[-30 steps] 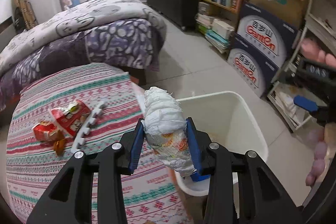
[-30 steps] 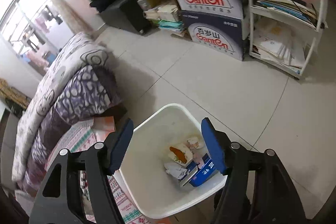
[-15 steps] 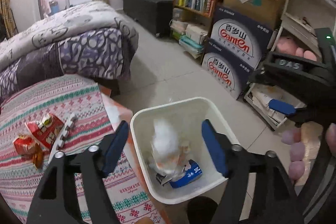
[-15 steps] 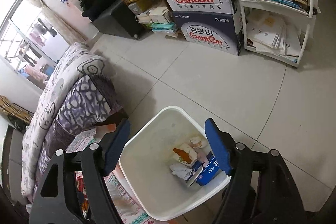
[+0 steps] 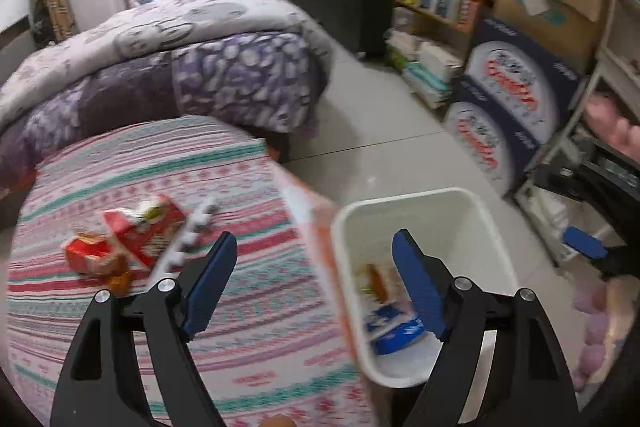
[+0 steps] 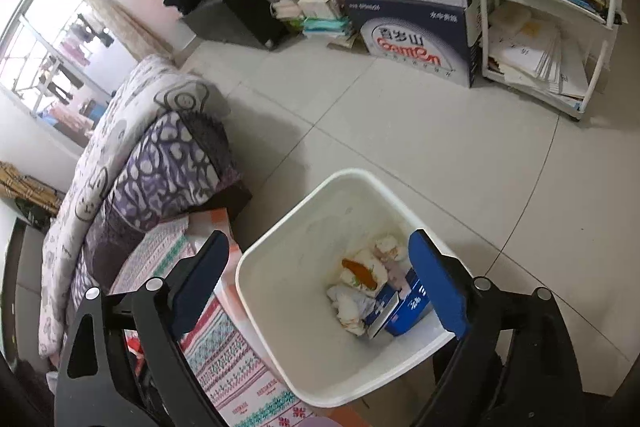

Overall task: Collect trash
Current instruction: 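Grasp the red snack packet on the blanket with the left tool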

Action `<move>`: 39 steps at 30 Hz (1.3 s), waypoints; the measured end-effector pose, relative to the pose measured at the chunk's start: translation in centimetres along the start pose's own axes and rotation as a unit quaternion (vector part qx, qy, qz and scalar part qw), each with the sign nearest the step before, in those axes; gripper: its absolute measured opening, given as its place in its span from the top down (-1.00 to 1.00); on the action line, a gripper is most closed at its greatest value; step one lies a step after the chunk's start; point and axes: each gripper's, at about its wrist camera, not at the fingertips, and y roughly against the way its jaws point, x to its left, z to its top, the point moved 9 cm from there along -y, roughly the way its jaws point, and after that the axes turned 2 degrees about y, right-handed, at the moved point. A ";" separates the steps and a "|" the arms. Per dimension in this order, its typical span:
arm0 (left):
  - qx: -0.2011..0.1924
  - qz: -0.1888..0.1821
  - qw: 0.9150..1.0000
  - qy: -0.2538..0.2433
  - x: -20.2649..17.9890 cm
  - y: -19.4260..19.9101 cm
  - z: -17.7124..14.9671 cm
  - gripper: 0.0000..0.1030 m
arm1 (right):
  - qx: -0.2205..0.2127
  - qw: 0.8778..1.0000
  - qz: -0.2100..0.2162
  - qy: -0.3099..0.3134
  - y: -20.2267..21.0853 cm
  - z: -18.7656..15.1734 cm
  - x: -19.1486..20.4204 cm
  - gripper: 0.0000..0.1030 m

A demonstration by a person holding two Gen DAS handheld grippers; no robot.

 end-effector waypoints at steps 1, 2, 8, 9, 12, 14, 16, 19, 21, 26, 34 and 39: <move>0.005 0.016 1.000 0.000 1.0 -0.4 0.0 -0.56 | 0.005 1.000 0.001 0.004 -0.2 -0.3 0.3 -0.72; 0.012 0.029 1.000 0.001 1.9 -0.7 0.1 -0.56 | 0.012 1.000 0.002 0.009 -0.5 -0.6 0.8 -0.73; 0.044 0.098 0.994 0.034 9.1 -3.0 0.5 -0.56 | 0.037 0.999 0.005 0.032 -1.6 -2.1 2.5 -0.77; 0.048 0.107 0.992 0.036 10.0 -3.3 0.4 -0.56 | 0.042 0.999 0.006 0.033 -1.8 -2.3 2.7 -0.77; 0.061 0.135 0.987 0.062 13.6 -3.8 -0.4 -0.56 | 0.063 0.997 0.012 0.031 -2.6 -3.2 3.4 -0.78; 0.067 0.155 0.980 0.103 16.3 -3.9 -1.0 -0.56 | 0.074 0.997 0.017 0.031 -3.1 -3.8 3.9 -0.78; 0.069 0.167 0.970 0.162 19.4 -3.8 -1.7 -0.56 | 0.078 0.996 0.019 0.038 -3.3 -4.2 4.7 -0.78; 0.058 0.177 0.946 0.265 24.0 -3.1 -2.4 -0.56 | 0.079 0.995 0.019 0.057 -3.5 -4.9 5.8 -0.78; 0.055 0.174 0.927 0.328 26.5 -3.0 -2.9 -0.56 | 0.082 0.994 0.020 0.069 -3.7 -5.4 6.5 -0.78; 0.088 0.155 0.873 0.454 30.6 -4.9 -5.6 -0.56 | 0.084 0.991 0.014 0.102 -4.1 -6.5 7.8 -0.78; 0.124 0.087 0.850 0.504 31.2 -9.2 -7.1 -0.43 | 0.087 0.986 0.017 0.144 -4.8 -8.2 10.6 -0.78; 0.119 0.075 0.870 0.472 31.6 -9.0 -6.7 0.26 | 0.118 0.977 0.031 0.173 -6.0 -10.9 12.7 -0.78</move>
